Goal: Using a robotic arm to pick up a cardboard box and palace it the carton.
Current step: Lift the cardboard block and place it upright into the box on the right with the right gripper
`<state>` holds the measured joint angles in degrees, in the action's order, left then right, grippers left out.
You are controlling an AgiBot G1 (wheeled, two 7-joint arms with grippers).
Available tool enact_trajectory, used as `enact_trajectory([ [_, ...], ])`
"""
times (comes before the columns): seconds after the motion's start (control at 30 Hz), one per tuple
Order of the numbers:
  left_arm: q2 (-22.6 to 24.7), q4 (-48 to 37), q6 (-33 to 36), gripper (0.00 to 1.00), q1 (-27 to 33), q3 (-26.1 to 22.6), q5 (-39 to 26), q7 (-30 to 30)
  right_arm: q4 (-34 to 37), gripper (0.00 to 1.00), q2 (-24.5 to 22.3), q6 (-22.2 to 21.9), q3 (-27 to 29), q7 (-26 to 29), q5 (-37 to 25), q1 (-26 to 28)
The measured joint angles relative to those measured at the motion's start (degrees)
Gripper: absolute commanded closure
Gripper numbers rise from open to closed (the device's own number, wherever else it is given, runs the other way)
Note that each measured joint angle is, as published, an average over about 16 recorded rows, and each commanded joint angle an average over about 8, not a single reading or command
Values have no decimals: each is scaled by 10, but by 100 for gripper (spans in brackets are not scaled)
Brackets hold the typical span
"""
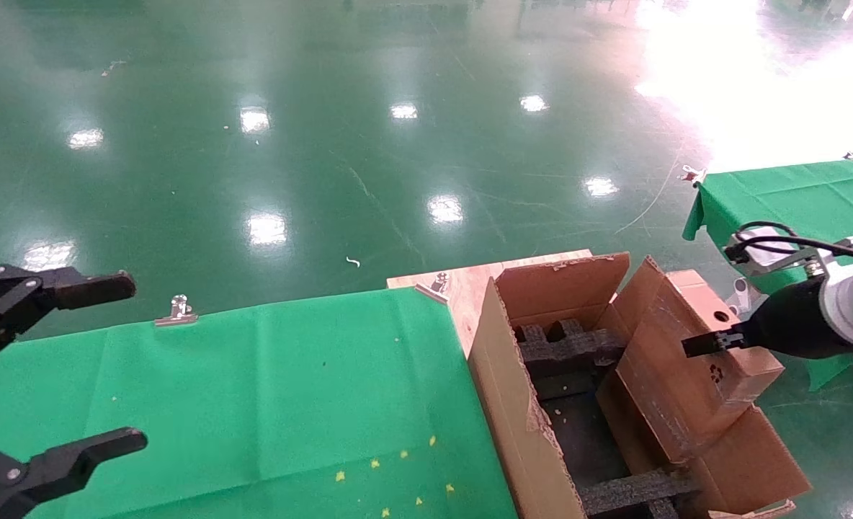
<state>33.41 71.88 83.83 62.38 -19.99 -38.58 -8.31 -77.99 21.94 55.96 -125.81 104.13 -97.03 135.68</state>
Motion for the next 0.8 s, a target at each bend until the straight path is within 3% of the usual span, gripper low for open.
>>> enact_trajectory([
  [0.47,0,0,0,0,0,0,0,0,0,100,3,-7,-9,12,10,-26],
  [0.8,0,0,0,0,0,0,0,0,3,100,5,-38,-18,32,5,-58],
])
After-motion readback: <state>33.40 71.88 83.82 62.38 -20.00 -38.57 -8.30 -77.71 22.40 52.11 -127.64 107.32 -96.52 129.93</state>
